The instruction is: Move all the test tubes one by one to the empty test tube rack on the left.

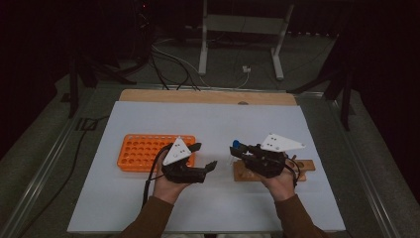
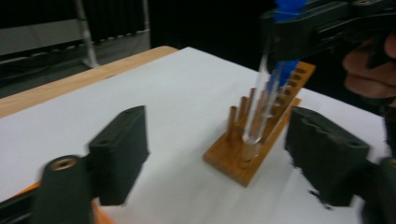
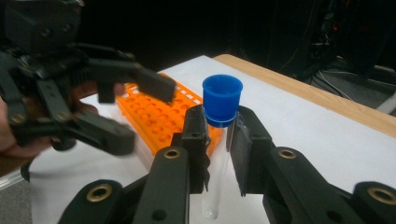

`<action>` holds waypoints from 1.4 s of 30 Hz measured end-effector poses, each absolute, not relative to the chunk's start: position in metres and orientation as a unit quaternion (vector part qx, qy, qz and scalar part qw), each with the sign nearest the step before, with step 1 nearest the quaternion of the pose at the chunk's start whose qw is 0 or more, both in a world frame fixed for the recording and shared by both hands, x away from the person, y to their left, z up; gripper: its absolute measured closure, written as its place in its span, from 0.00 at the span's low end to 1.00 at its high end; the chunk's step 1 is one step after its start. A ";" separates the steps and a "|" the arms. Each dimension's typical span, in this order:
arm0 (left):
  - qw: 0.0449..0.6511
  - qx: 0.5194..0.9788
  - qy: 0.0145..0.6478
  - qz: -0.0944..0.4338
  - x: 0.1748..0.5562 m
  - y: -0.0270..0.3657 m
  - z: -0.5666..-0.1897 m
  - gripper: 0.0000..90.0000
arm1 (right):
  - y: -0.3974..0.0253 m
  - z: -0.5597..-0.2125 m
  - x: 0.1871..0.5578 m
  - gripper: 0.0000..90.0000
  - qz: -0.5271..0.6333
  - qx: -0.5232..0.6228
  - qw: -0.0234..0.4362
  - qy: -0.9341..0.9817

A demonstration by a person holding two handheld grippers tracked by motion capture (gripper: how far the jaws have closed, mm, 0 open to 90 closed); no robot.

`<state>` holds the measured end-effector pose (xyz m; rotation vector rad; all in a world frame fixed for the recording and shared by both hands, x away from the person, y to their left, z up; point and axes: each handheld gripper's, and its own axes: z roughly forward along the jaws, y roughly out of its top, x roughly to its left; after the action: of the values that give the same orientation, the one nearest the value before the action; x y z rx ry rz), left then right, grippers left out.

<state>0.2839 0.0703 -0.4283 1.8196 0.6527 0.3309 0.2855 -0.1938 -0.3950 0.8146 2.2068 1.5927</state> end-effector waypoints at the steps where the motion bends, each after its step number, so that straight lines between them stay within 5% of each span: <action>1: 0.558 0.771 0.275 0.138 0.285 0.068 -0.429 0.30 | -0.190 -0.395 0.286 0.86 0.556 0.281 0.146 0.769; 26: 0.557 0.788 0.235 0.116 0.287 0.049 -0.432 0.85 | -0.172 -0.402 0.288 0.85 0.563 0.266 0.107 0.775; 29: 0.556 0.791 0.228 0.118 0.286 0.047 -0.432 0.86 | -0.174 -0.402 0.289 0.85 0.563 0.265 0.102 0.776; 36: 0.552 0.787 0.243 0.130 0.290 0.054 -0.433 0.87 | -0.186 -0.401 0.290 0.56 0.582 0.250 0.083 0.769; 42: 0.556 0.779 0.257 0.136 0.293 0.064 -0.432 0.87 | -0.210 -0.399 0.289 0.28 0.574 0.279 0.130 0.759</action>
<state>0.2931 0.0644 -0.4315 1.8395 0.6067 0.3223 0.2893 -0.2104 -0.3992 0.8097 2.2069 1.6668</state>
